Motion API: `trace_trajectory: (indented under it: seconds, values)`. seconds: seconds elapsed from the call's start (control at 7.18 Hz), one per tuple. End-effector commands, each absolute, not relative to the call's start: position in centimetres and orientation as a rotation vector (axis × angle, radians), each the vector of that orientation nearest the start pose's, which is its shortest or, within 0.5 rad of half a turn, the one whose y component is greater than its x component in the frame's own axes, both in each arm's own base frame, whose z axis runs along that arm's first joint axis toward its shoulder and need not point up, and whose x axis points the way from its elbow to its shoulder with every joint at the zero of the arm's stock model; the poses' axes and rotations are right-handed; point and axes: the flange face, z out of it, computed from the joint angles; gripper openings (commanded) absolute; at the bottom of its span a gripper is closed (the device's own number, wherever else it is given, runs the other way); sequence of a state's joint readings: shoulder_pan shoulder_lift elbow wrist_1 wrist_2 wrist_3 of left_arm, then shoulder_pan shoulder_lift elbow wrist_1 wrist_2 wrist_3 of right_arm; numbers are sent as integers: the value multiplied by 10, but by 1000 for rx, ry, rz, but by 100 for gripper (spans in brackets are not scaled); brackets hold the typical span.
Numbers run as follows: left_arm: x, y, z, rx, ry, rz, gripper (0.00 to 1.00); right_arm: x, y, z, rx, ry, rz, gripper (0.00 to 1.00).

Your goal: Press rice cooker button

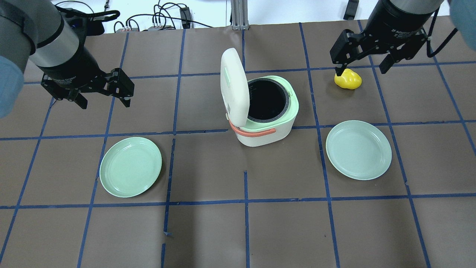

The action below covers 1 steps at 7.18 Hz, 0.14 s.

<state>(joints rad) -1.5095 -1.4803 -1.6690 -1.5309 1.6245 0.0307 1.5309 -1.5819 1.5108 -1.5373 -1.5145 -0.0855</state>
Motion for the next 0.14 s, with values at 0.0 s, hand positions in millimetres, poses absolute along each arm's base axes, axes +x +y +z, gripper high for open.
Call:
trace_trajectory:
  seconds: [0.0]
  values:
    - [-100,-464,487,-49,3086,-46,100,119,-494,519,-73,3086,-62,100]
